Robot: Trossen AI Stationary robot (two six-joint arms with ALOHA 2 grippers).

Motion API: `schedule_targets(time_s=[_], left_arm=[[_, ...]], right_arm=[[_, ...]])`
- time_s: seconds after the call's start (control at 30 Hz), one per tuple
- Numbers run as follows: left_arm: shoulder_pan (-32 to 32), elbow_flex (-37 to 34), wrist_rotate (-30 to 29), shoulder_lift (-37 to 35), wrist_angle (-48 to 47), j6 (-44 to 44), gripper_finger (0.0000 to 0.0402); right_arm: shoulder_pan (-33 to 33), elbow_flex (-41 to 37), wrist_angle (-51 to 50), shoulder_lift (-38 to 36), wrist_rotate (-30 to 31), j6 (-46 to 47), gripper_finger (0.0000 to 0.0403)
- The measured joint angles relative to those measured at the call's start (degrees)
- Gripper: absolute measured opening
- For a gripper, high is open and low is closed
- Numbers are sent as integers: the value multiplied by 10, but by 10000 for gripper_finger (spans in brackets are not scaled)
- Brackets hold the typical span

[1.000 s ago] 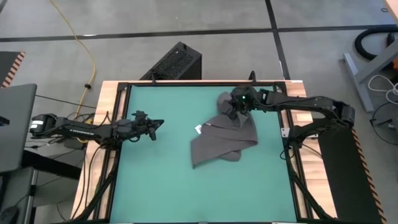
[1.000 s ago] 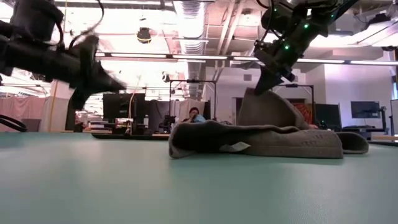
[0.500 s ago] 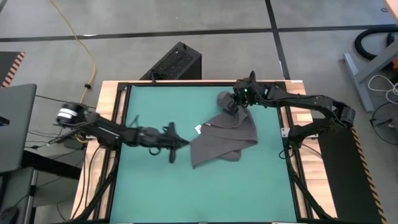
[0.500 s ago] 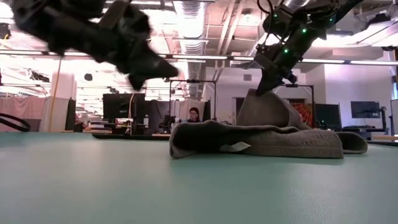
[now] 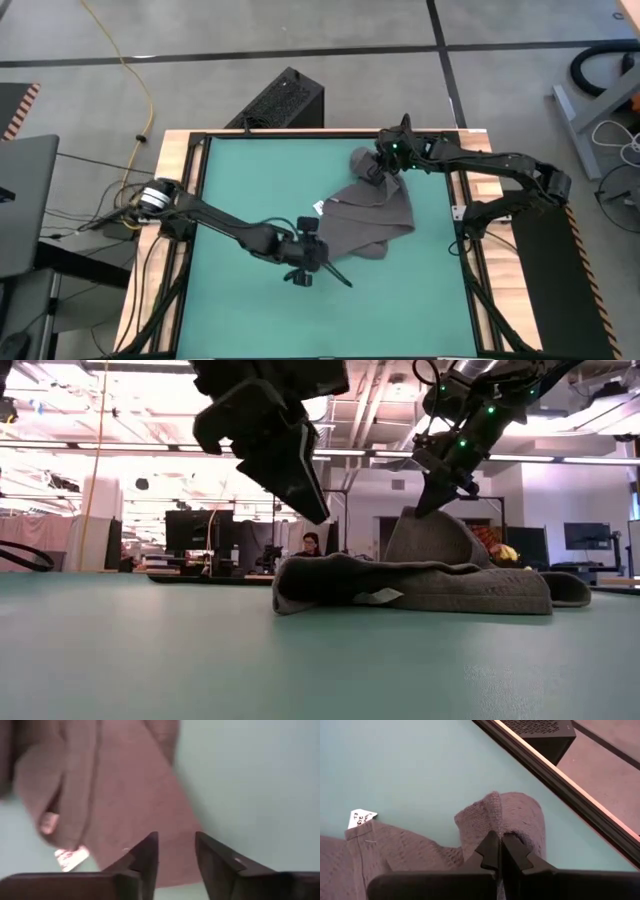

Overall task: Roll towel into tight, uniform cylinder
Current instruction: Fold the gray towel

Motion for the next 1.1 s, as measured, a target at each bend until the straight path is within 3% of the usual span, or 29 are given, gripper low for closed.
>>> schedule_targets(time_s=[0.23, 0.43, 0.63, 0.9, 1.0, 1.1], left_arm=[[-1, 17, 42, 34, 26, -54, 211], [-3, 17, 41, 65, 32, -112, 230], [-5, 17, -67, 63, -17, -153, 226], [-7, 16, -52, 76, -35, -157, 221], [-8, 16, -99, 77, -53, -156, 192], [-11, 16, -167, 77, -73, -144, 131]], right_arm=[[0, -2, 3, 0, 0, -10, 25], [0, -13, 0, 0, 0, -11, 25], [0, -19, -13, 0, 0, -10, 25], [-1, -19, -10, 0, 0, -10, 25], [-4, -19, -10, -1, 0, -7, 25], [-10, -17, -11, -4, 0, 9, 25]])
